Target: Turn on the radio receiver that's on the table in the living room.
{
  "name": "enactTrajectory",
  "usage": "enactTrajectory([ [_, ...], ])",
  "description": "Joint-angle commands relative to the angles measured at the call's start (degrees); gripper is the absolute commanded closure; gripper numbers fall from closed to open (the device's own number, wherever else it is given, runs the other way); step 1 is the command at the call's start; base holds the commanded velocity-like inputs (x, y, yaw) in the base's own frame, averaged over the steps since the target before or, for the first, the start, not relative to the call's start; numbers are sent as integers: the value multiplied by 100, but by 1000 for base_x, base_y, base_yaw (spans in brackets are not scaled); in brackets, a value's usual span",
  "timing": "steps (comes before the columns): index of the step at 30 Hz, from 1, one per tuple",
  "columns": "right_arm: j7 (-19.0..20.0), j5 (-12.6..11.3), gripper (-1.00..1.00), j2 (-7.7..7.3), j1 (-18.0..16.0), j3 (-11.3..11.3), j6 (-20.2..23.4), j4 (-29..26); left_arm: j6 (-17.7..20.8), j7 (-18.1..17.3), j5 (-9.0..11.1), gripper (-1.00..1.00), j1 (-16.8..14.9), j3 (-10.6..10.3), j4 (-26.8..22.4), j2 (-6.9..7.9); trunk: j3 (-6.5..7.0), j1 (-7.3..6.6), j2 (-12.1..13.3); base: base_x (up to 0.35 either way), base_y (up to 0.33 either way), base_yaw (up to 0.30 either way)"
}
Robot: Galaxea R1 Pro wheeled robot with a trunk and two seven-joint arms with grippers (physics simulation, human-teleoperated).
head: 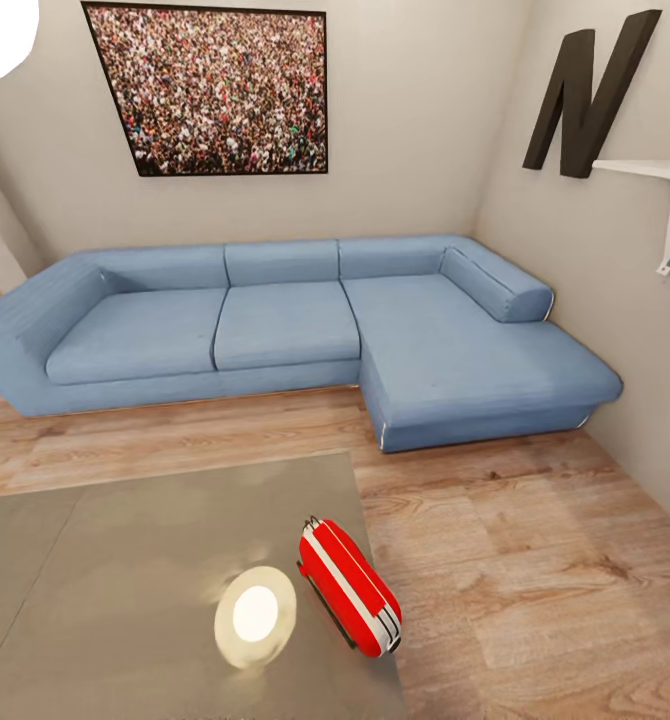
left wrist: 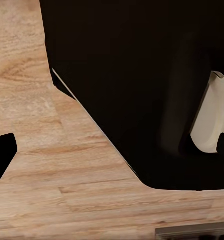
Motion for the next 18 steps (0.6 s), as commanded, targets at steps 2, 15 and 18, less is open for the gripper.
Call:
enactTrajectory([
  [2, 2, 0, -100, 2, 0, 5, -89, 0, 0, 0, 0, -100, 0, 0, 0, -1, 0, 0, 0, 0, 0, 0],
  [15, 2, 17, -100, -2, 0, 23, -175, 0, 0, 0, 0, -100, 0, 3, -3, -8, 0, 0, 0, 0, 0, 0],
  [18, 2, 23, -100, 1, 0, 37, -174, 0, 0, 0, 0, -100, 0, 8, -2, -8, 0, 0, 0, 0, 0, 0],
])
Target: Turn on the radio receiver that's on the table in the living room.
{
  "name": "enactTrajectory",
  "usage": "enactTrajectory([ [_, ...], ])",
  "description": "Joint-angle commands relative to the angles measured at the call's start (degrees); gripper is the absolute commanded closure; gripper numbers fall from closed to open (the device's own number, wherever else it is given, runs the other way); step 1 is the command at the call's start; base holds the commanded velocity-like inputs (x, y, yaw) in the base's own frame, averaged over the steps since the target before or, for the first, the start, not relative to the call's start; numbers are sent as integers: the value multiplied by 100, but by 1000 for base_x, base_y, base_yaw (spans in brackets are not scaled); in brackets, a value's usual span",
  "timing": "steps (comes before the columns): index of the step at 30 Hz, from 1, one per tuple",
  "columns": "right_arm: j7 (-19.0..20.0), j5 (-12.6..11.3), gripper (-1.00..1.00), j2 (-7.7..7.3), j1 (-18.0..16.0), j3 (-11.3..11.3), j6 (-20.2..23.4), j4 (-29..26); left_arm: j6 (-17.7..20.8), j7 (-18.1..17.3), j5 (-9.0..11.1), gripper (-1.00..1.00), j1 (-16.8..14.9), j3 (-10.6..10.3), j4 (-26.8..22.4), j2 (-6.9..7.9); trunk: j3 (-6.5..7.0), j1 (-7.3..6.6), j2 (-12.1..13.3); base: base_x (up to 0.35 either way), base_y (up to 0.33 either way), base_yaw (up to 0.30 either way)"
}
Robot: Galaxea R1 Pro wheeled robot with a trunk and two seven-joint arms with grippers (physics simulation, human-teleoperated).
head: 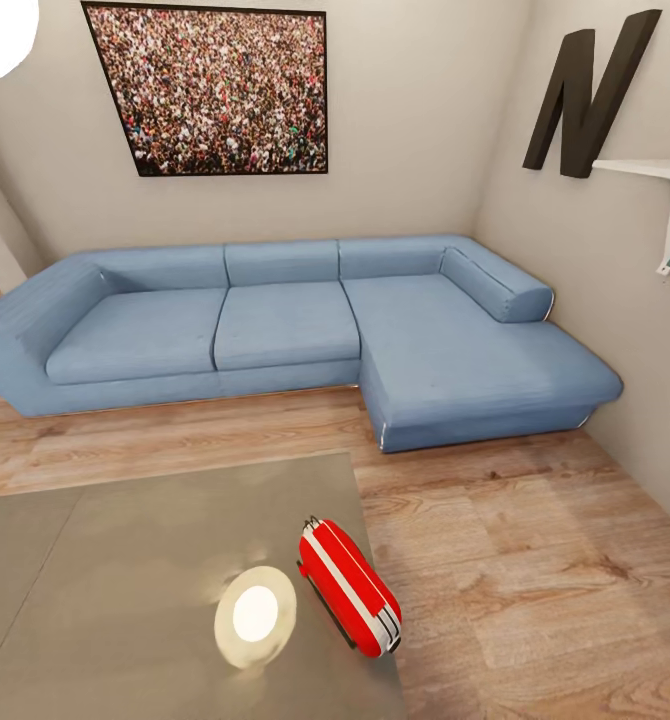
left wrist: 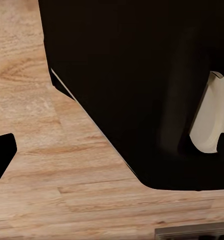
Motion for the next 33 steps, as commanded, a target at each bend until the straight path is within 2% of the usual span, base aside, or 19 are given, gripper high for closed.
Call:
enactTrajectory([
  [1, 0, 1, -100, 2, 0, 1, 1, 0, 0, 0, 0, -100, 0, 0, 0, 0, 0, 0, 0, 0, 0, 0],
  [10, 46, 26, -100, 19, 0, 6, 44, 0, 4, 6, 3, -100, 0, 5, -6, -10, 0, 0, 0, 0, 0, 0],
  [12, 75, 33, -100, 19, 0, 6, 62, 0, 8, 11, 7, -100, 0, 3, -7, -70, 0, 0, 0, 0, 0, 0],
  [19, 46, 7, -100, 27, 0, -10, 91, 0, 6, 9, 9, -100, 0, 1, -10, -110, 0, 0, 0, 0, 0, 0],
  [20, 2, 7, -100, 23, 0, 10, 65, 0, 7, 2, 2, -100, 0, 1, -405, -216, 0, 0, 0, 0, 0, 0],
  [22, 35, 33, -100, -6, -3, 9, 77, -48, 5, -6, 0, -100, -1, -13, -556, -181, 0, 0, 0, 0, 0, 0],
  [23, 45, 51, -100, -23, -3, 10, 84, -154, 8, -15, 0, -100, -1, -14, -674, -162, 0, 0, 0, 0, 0, 0],
  [26, 50, 317, -100, -135, -2, 6, 407, -864, 119, -40, 5, -100, -1, -14, -1282, -125, 0, 0, 0, 0, 0, 0],
  [29, 59, 571, -100, -273, -1, -20, 1214, -1823, 495, -48, 2, -100, -2, -16, -1960, -108, 0, 0, 0, 0, 0, 0],
  [32, 67, 671, -100, -371, 0, -54, 2145, -2944, 1143, -110, 2, -100, -1, -13, -2927, -98, 0, 0, 0, 0, 0, 0],
  [33, 66, 678, -100, -383, 0, -58, 2274, -3111, 1243, -146, 2, -100, -1, -12, -3104, -96, 0, 0, 0, 0, 0, 0],
])
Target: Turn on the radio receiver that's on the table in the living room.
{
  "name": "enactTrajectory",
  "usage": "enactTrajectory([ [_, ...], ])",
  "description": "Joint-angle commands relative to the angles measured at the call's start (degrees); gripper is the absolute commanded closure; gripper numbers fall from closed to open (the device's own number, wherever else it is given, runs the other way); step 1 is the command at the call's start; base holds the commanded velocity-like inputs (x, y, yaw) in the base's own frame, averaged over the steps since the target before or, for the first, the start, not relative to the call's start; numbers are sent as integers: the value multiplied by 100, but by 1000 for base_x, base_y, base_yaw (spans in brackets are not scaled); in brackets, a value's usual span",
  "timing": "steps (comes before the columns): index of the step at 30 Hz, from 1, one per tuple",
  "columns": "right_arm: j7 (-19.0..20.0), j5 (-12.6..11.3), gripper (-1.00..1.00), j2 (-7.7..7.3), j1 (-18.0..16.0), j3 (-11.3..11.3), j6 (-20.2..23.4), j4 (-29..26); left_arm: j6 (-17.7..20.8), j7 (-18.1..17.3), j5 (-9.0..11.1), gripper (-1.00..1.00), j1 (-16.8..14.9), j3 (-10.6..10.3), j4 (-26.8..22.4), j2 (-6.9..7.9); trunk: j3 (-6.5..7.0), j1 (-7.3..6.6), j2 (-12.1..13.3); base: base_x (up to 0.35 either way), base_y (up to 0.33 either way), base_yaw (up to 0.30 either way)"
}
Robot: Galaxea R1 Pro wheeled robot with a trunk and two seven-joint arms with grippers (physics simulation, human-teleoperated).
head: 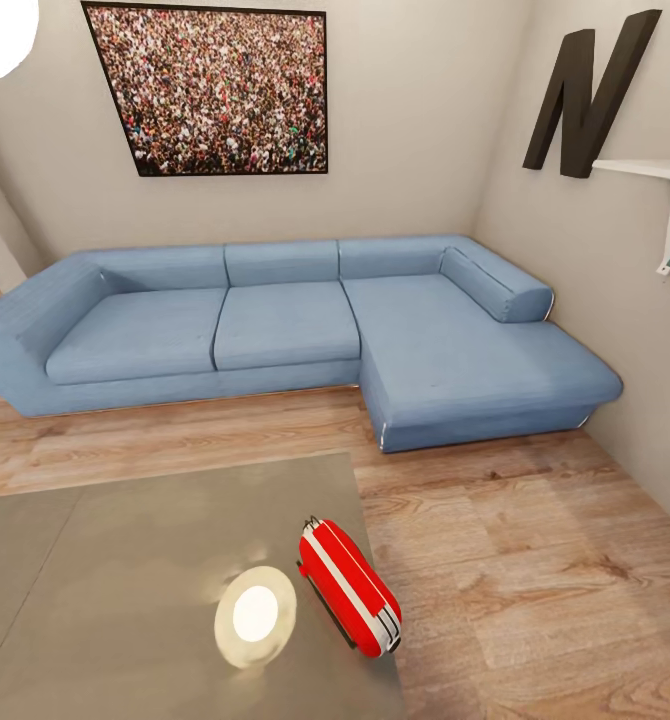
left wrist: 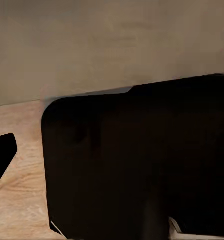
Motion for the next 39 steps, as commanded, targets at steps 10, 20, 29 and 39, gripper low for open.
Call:
enactTrajectory([
  [10, -31, 68, -100, -217, -12, -31, 1211, -2090, 1272, -985, 6, -100, 2, 56, -2353, 275, -1, 0, 0, 0, 0, 0],
  [20, -38, 119, -100, -239, -295, -33, 1748, -4307, 2263, -1332, 20, -100, -377, 75, -4328, 328, -1, 0, 0, 0, 0, 0],
  [29, 137, 82, -100, -196, -748, 100, 1910, -5097, 2567, -2414, -61, -100, -1146, 72, -4486, 309, -1, 0, 0, 0, 0, 0],
  [39, 787, 105, -100, -127, -916, 638, 2092, -5506, 2567, -2500, -752, -100, -1243, 63, -4440, 334, -1, 0, 0, 0, 0, 0],
])
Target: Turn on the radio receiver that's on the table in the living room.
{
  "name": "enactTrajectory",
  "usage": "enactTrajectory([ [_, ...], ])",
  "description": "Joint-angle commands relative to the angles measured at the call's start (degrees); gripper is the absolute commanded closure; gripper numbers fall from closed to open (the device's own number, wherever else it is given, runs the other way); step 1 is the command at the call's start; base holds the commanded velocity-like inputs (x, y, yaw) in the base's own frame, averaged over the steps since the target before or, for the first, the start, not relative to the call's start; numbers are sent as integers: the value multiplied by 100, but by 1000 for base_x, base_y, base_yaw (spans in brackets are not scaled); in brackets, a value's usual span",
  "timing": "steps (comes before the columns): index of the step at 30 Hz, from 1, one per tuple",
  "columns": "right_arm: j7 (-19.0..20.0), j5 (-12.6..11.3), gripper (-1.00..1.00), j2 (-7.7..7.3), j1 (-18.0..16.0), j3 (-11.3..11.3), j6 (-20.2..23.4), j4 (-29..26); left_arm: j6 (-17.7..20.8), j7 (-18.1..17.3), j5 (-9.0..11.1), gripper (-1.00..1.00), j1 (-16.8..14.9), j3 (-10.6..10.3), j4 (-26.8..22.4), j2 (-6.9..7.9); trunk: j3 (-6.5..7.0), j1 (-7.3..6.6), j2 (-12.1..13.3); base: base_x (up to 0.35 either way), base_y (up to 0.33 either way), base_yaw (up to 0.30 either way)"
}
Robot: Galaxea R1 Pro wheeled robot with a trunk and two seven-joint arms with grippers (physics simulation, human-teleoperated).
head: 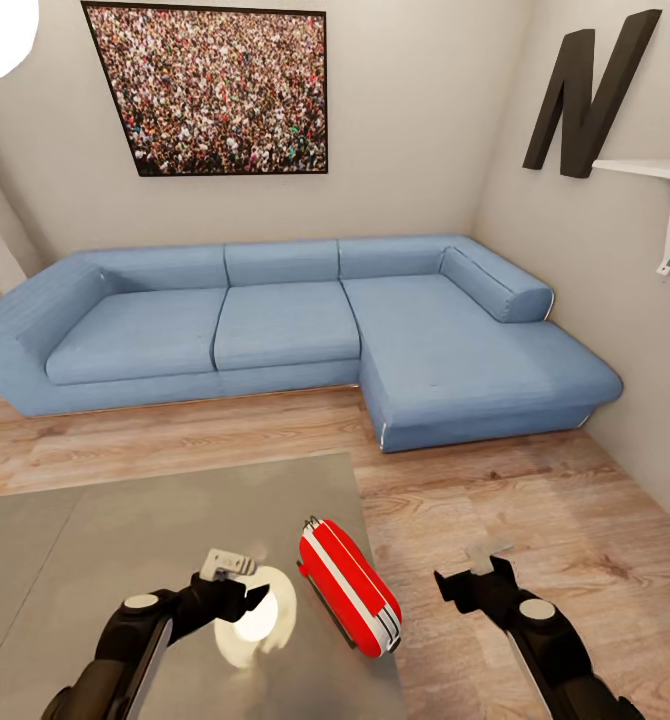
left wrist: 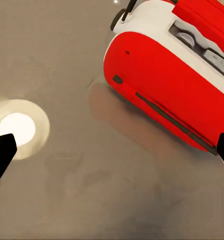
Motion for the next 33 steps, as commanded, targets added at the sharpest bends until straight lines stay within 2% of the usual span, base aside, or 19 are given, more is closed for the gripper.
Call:
enactTrajectory([
  [1, 19, 2, -100, 4, -2, 78, 104, -56, 0, 0, -84, -100, -1, 1, 6, -4, 0, 0, 0, 0, 0, 0],
  [8, 168, -32, -100, 18, -6, 340, 333, -159, -8, -2, -216, -100, -3, 20, 85, 63, 0, 0, 0, 0, 0, 0],
  [16, 432, -33, -100, 185, -6, 690, 360, -157, -17, 7, -234, -100, -4, 27, 225, 158, 0, 0, 0, 0, 0, 0],
  [31, 467, -41, -100, 210, -6, 770, 367, -138, -19, 16, -236, -100, -4, 29, 256, 166, 0, 0, 0, 0, 0, 0],
  [33, 436, -104, -100, 144, 59, 768, 432, -72, -83, 81, -251, -100, -4, -36, 190, 100, 0, 0, 0, 0, 0, 0],
])
